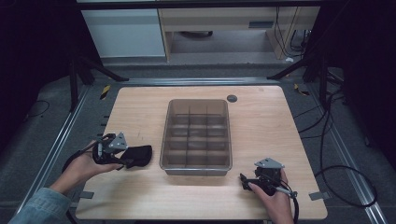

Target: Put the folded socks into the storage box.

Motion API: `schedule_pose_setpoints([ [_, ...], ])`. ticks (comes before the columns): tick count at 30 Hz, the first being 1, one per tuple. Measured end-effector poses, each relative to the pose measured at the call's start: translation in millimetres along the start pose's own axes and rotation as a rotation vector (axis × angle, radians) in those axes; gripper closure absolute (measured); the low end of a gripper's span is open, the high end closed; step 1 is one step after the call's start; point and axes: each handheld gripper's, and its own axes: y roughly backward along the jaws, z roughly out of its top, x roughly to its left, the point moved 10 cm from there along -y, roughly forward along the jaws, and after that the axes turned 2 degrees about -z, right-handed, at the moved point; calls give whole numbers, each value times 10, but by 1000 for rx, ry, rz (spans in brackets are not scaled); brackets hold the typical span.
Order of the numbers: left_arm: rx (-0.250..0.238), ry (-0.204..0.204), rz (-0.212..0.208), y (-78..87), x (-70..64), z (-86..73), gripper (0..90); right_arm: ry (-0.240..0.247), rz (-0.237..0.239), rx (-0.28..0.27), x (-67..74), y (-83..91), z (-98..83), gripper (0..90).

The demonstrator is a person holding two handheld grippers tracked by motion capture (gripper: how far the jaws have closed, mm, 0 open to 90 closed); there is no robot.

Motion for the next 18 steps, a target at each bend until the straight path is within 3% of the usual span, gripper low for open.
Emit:
schedule_pose_setpoints([
  [8, 8, -38, -18, -90, -60, 66, 476, 2, 3, 0, 1, -1, 1, 36],
  [18, 59, -84, -39, -323, -155, 49, 390, 5, 4, 0, 2, -1, 0, 35],
])
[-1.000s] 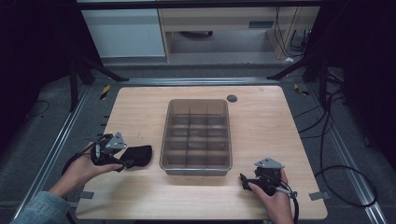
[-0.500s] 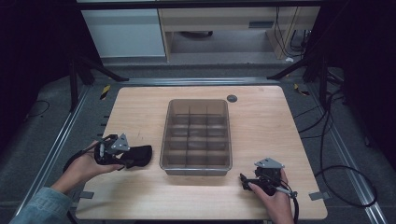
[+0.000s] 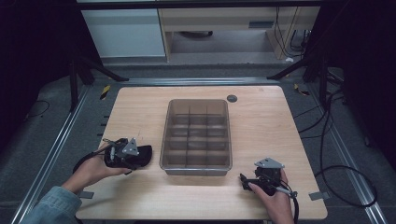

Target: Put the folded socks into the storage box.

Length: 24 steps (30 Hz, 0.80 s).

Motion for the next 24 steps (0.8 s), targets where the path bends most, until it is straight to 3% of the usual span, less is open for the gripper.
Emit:
schedule_pose_setpoints([
  [6, 21, -5, 1, -185, 12, -46, 357, 1, 0, 0, 0, 0, 0, 35],
  [13, 9, -8, 24, -238, 46, -50, 386, 0, 1, 0, 1, 0, 0, 35],
  [16, 10, -7, 48, -228, 83, -49, 505, 0, 1, 0, 1, 0, 0, 35],
  [21, 0, 10, 35, -217, 125, -51, 592, 3, 2, -1, 0, 0, 1, 35],
  [24, -10, 36, 4, -194, 151, -44, 652, 6, 3, -1, 0, 0, 0, 35],
])
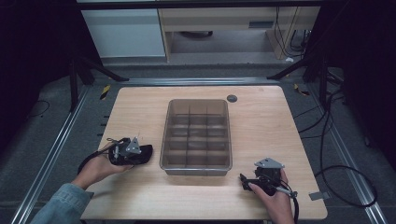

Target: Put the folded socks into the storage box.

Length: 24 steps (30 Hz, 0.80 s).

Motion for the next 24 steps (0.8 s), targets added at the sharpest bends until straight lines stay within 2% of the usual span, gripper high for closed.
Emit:
schedule_pose_setpoints([
  [2, 3, 1, -15, 16, 9, 6, 670, 1, 1, 0, 0, 0, 1, 35],
  [4, -13, 21, -46, 48, 7, 23, 674, 0, 1, 0, 0, -1, 1, 35],
  [8, -35, 43, -47, 115, 23, 48, 676, 1, 1, 0, 0, -1, 1, 35],
  [13, -46, 39, -57, 236, 19, 62, 677, 2, 2, 0, 0, -2, 1, 35],
  [14, -58, 53, -65, 276, 11, 77, 677, 2, 2, 0, 1, -2, 1, 35],
  [24, -90, 28, -63, 479, -30, 183, 679, 3, 7, 0, 3, -3, 4, 35],
])
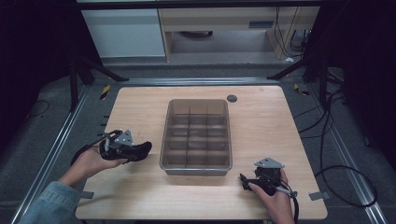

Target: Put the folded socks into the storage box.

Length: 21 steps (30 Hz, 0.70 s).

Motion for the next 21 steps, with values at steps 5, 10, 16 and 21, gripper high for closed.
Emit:
schedule_pose_setpoints([
  [5, -16, -19, -2, 133, -55, 105, 679, 1, -2, 0, -2, 0, -1, 36],
  [10, -16, -37, 9, 250, -83, 149, 679, 2, -2, 0, -2, 1, -1, 37],
  [16, -16, -53, 14, 365, -98, 222, 679, 3, -3, 0, -3, 1, -1, 37],
  [21, -17, -72, 11, 425, -109, 344, 679, 3, -3, 0, -3, 1, -1, 37],
])
